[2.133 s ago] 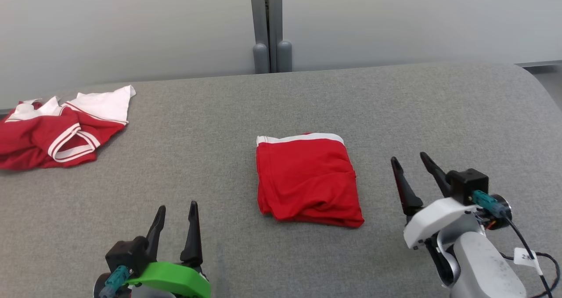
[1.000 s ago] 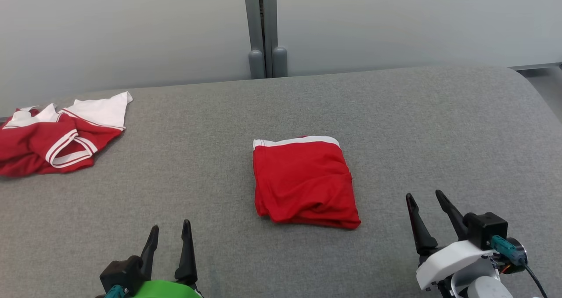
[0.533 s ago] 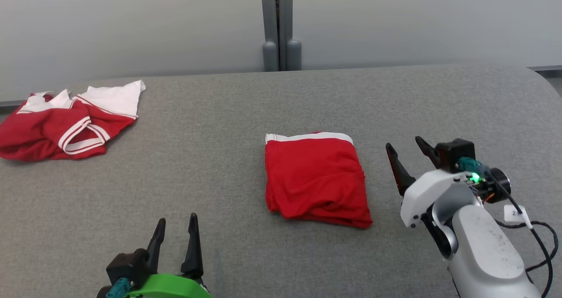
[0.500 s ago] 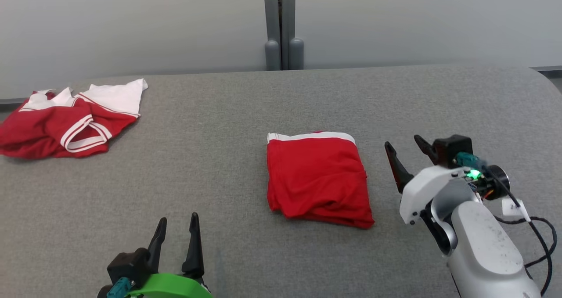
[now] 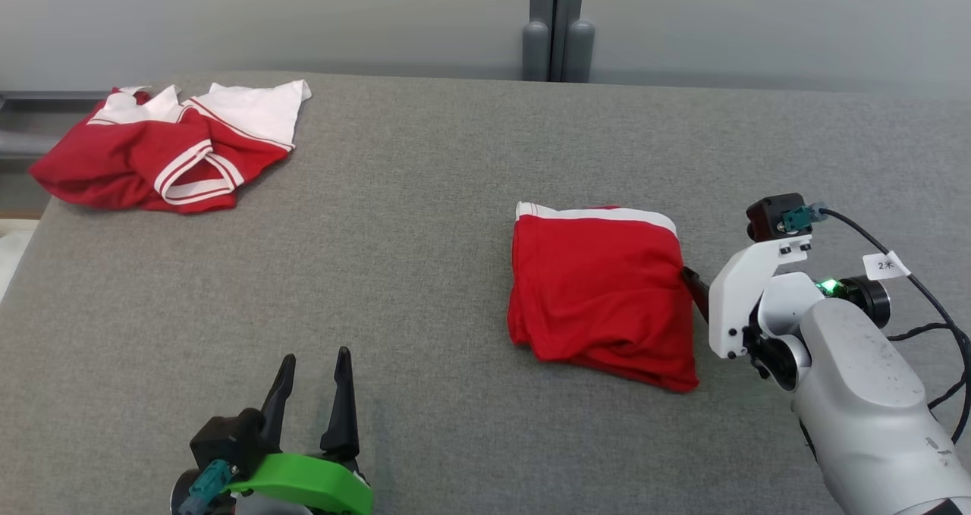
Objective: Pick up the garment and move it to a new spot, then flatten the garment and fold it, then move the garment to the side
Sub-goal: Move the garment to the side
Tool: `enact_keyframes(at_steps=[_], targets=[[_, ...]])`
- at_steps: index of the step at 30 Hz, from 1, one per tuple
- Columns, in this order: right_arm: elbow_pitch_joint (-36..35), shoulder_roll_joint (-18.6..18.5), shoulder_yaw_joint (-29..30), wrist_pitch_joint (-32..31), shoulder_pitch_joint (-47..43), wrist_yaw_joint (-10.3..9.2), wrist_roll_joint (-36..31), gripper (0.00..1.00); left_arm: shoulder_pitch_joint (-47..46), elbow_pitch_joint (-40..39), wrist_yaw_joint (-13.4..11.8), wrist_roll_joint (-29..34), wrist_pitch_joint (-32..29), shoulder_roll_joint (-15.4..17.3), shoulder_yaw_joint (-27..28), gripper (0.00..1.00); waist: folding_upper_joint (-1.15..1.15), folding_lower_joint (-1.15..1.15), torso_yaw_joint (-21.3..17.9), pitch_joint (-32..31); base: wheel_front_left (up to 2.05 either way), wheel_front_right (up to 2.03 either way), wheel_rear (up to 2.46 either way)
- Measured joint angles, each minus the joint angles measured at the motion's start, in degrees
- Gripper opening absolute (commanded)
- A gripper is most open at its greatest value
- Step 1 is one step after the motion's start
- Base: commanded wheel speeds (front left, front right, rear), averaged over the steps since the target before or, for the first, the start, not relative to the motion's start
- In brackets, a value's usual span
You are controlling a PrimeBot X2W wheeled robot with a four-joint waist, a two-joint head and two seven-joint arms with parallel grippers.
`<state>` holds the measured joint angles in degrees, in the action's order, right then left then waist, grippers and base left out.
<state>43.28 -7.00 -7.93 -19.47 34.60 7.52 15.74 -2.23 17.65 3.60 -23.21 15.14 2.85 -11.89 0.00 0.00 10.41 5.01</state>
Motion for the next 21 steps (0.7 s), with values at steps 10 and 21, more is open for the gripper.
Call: enact_keyframes(at_steps=[10, 21], targets=[[3.4, 0.5, -5.4, -1.1, 1.8, 0.00, 7.1, 1.00, -0.9, -0.3, 0.0, -0.5, 0.0, 0.0, -0.5, 1.00, 0.00, 0.00, 2.0, 3.1, 0.00, 0.00, 0.00], [4.4, 0.3, -12.2, 3.2, 4.2, 0.00, 11.6, 0.00, -2.4, -0.4, 0.0, 0.3, 0.0, 0.0, -1.0, 1.00, 0.00, 0.00, -0.1, 4.7, 0.00, 0.00, 0.00]])
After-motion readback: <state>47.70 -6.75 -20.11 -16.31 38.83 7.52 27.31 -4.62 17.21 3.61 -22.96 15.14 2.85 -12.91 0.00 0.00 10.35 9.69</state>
